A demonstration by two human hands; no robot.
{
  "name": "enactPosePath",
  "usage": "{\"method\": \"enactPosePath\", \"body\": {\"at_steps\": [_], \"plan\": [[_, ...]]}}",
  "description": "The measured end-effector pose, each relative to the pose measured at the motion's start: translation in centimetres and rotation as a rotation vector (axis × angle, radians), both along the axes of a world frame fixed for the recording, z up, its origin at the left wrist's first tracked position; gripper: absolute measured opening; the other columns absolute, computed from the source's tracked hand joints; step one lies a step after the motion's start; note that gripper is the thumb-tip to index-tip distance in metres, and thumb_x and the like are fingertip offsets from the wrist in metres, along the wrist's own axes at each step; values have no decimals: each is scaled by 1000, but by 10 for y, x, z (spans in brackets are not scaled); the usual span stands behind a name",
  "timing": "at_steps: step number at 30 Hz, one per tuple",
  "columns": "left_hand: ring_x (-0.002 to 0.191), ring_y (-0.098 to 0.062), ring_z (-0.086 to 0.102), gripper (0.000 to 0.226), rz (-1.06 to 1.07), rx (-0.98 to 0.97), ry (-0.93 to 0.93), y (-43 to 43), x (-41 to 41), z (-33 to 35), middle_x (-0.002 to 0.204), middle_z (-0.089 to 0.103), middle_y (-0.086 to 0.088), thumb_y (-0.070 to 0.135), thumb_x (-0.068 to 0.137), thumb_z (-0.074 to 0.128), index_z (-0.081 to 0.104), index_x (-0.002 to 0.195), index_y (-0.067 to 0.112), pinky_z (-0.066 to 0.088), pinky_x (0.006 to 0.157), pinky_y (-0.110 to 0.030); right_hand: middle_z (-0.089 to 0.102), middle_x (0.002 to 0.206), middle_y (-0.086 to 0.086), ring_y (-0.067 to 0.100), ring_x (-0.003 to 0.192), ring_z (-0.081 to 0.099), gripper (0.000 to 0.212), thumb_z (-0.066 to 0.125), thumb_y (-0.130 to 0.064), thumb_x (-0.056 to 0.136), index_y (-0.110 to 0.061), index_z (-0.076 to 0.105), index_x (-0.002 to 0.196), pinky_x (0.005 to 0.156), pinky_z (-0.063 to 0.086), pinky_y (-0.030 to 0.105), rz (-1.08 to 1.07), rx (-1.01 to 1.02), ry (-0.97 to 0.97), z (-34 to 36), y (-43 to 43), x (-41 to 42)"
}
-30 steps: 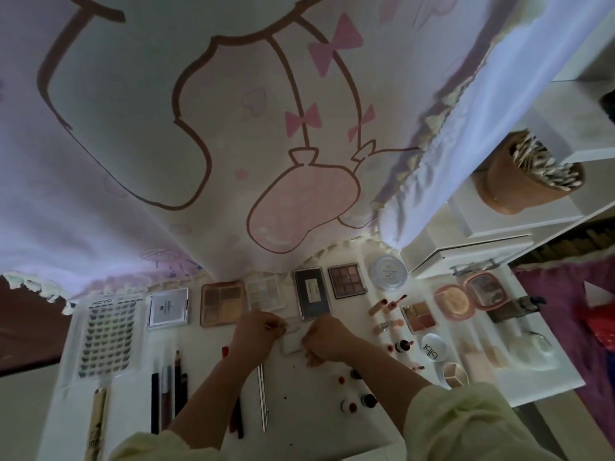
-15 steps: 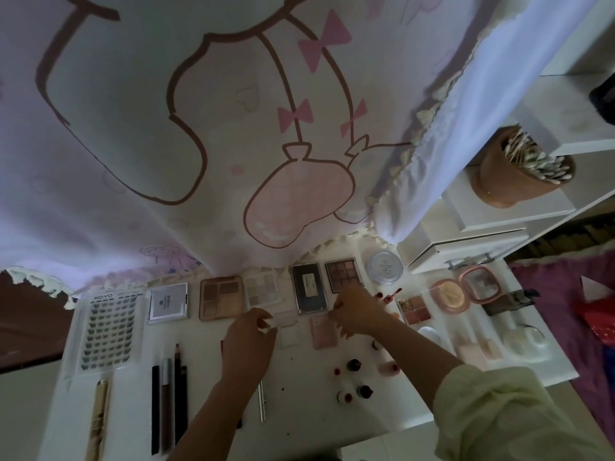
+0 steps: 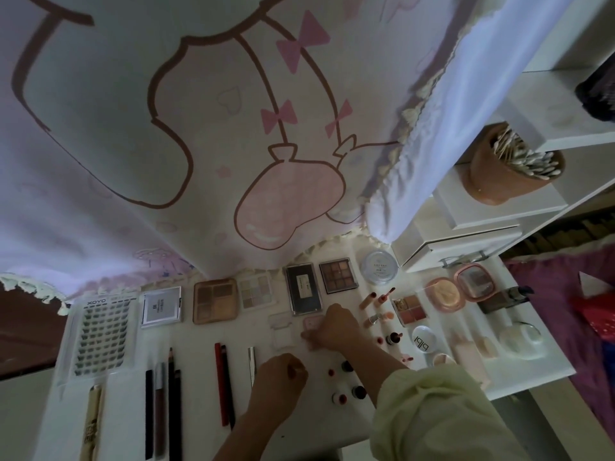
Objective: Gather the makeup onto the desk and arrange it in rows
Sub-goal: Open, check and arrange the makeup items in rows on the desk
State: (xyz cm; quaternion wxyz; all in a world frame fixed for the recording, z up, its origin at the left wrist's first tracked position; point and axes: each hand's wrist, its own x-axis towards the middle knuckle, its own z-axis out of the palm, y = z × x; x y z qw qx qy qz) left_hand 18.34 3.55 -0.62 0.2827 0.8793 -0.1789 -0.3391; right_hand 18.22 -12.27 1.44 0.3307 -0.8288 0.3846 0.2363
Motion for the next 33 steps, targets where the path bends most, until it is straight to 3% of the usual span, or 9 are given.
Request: {"method": "enactPosePath", "body": {"at_steps": [6, 9, 13, 17, 20, 25, 28, 31, 33], "plan": [[79, 1, 52, 10, 6, 4, 29, -1, -3, 0, 94, 56, 10, 18, 92, 58, 59, 96, 28, 36, 58, -2, 55, 119, 7, 21, 107, 57, 66, 77, -44, 75, -8, 47, 121, 78, 46, 25, 1, -18, -12, -6, 1, 1], [75, 1, 51, 12, -4, 10, 24, -3, -4, 0, 91, 55, 8, 15, 91, 59, 56, 94, 26, 37, 55, -3, 57, 119, 9, 23, 107, 57, 61, 78, -42, 74, -10, 49, 116, 89, 51, 32, 4, -26, -27, -7, 4, 1], [83, -6, 51, 13, -40, 27, -24, -4, -4, -3, 96, 52, 5, 14, 90, 58, 62, 100, 21, 34, 58, -3, 52, 122, 9, 24, 115, 53, 77, 80, -42, 72, -7, 36, 124, 93, 48, 32, -12, -60, -36, -5, 2, 2], [88, -10, 51, 16, -48, 48, -42, -6, -6, -6, 101, 47, 2, 17, 91, 58, 63, 106, 16, 38, 66, -11, 59, 112, 7, 21, 106, 59, 51, 80, -31, 70, -9, 52, 107, 87, 53, 30, 39, -62, -21, -2, -1, 3], [95, -17, 56, 16, -39, 74, -33, -7, -7, -7, 106, 48, -2, 19, 90, 59, 63, 105, 16, 47, 80, -21, 59, 107, 8, 22, 101, 60, 40, 77, -21, 66, -11, 48, 92, 81, 54, 28, 27, -53, -13, -1, 0, 2], [93, -15, 55, 15, -27, 55, -48, -6, -10, -10, 110, 50, -3, 20, 90, 60, 64, 104, 16, 46, 82, -20, 59, 111, 11, 25, 102, 58, 51, 78, -23, 61, -7, 56, 103, 76, 51, 28, 1, -31, -4, -2, 2, -1], [93, -16, 55, 16, -8, 54, -41, -7, -9, -10, 105, 47, -2, 20, 89, 60, 64, 104, 16, 44, 81, -19, 57, 114, 12, 26, 104, 57, 48, 76, -22, 66, -9, 51, 104, 76, 50, 29, 21, -49, -13, -2, 2, -1], [96, -20, 57, 17, -14, 69, -43, -7, -9, -7, 108, 50, -5, 20, 89, 60, 65, 104, 14, 45, 83, -22, 50, 121, 12, 27, 113, 52, 70, 80, -25, 70, -4, 38, 123, 85, 47, 31, 20, -74, -3, -1, 2, -2], [96, -20, 57, 17, -18, 69, -41, -7, -9, -6, 108, 51, -5, 19, 89, 59, 65, 104, 15, 46, 84, -23, 52, 121, 12, 26, 113, 53, 74, 81, -26, 69, -3, 37, 124, 86, 49, 31, 32, -74, 10, 1, 1, -2]]}}
